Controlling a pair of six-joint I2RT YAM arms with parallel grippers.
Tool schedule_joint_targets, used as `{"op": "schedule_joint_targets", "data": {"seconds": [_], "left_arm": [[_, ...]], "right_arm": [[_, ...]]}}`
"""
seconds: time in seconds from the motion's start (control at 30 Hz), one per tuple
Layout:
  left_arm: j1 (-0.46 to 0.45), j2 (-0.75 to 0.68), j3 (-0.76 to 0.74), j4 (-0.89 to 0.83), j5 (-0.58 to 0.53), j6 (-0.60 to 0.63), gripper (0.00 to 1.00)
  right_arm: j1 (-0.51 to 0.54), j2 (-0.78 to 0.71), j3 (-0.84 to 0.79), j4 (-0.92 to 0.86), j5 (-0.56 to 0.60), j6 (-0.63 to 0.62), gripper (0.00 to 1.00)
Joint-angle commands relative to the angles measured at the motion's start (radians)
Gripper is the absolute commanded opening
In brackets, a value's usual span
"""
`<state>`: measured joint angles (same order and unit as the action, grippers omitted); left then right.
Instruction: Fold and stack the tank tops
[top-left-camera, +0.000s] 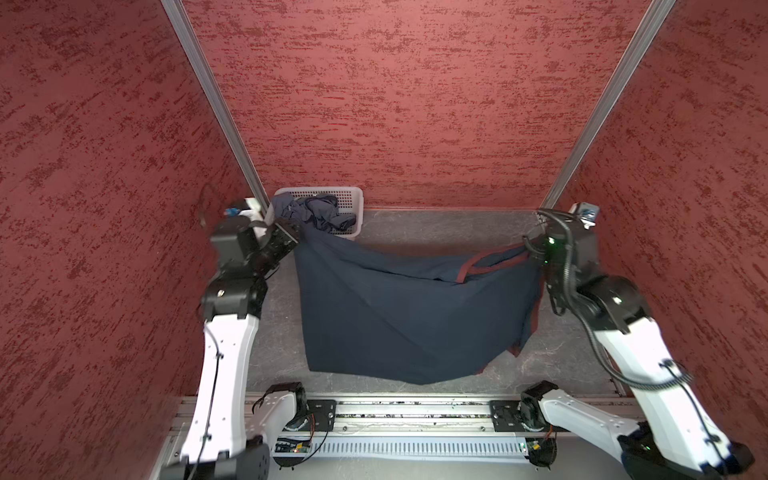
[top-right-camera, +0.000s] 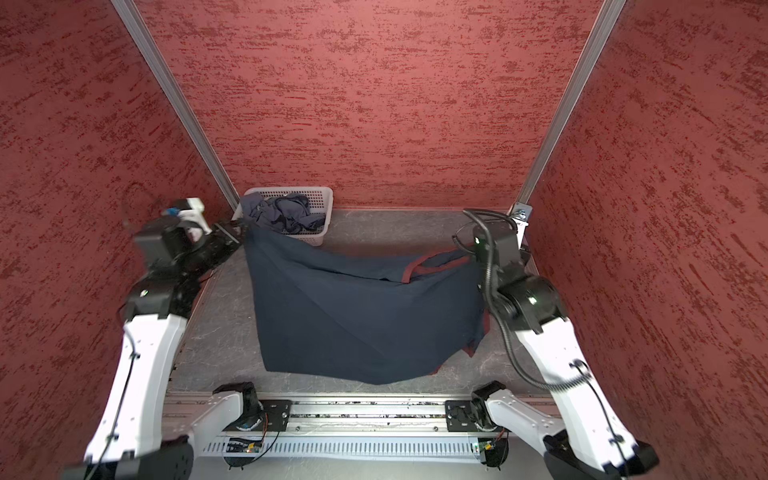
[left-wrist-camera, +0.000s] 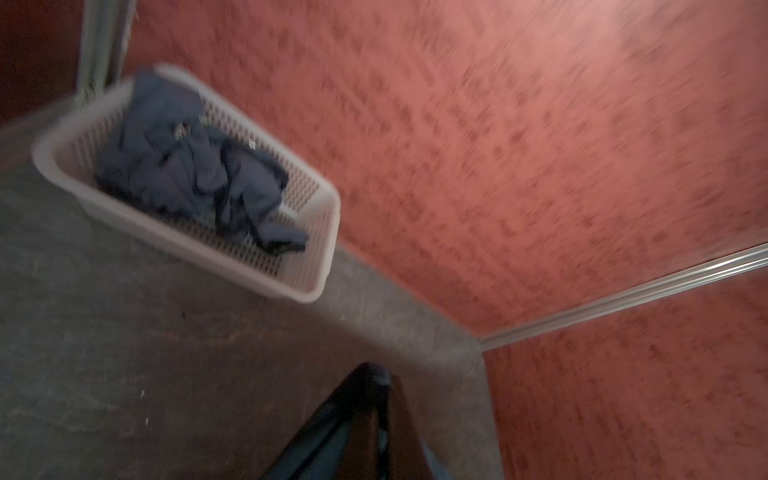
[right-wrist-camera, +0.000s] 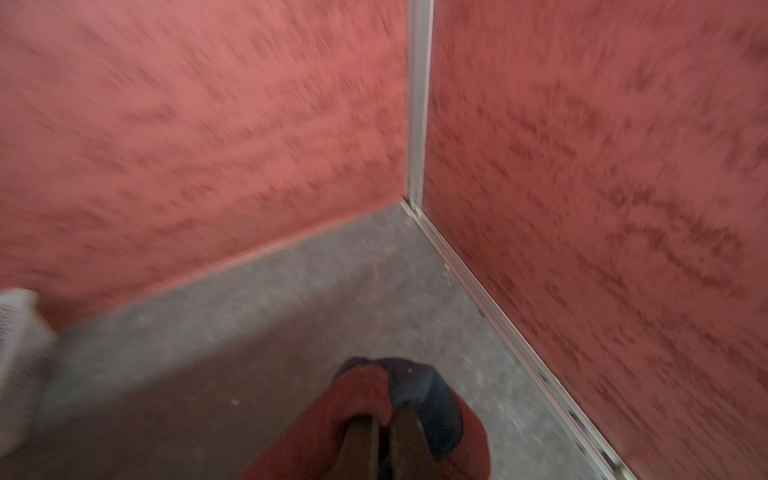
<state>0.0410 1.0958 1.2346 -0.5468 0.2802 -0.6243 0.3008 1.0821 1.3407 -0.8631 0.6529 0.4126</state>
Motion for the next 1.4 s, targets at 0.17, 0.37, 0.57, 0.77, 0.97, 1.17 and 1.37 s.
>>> {"op": "schedule_joint_targets", "data": {"seconds": [0.17, 0.37, 0.57, 0.77, 0.97, 1.17, 1.37], "left_arm": [[-0.135, 0.322, -0.040, 0.060, -0.143, 0.011, 0.00], [-0.153, 0.409, -0.039, 0.132, -0.127, 0.028, 0.00], [-0.173, 0.458, -0.034, 0.142, -0.105, 0.044, 0.00], [-0.193, 0.492, -0.026, 0.140, -0.106, 0.059, 0.00], [-0.193, 0.490, -0.039, 0.154, -0.122, 0.057, 0.00], [-0.157, 0.408, -0.114, 0.192, -0.164, 0.018, 0.00], [-0.054, 0.219, -0.272, 0.240, -0.221, -0.069, 0.00]], "right_arm": [[-0.285, 0.202, -0.249, 0.279, -0.449, 0.071, 0.00], [-0.325, 0.322, -0.251, 0.356, -0.480, 0.065, 0.10], [-0.329, 0.366, -0.251, 0.389, -0.459, 0.057, 0.68], [-0.306, 0.340, -0.249, 0.393, -0.609, 0.003, 0.74], [-0.126, 0.366, -0.241, 0.382, -0.577, 0.041, 0.74], [-0.241, 0.431, -0.255, 0.393, -0.480, 0.024, 0.59], [-0.358, 0.447, -0.240, 0.424, -0.555, 0.020, 0.54]]}}
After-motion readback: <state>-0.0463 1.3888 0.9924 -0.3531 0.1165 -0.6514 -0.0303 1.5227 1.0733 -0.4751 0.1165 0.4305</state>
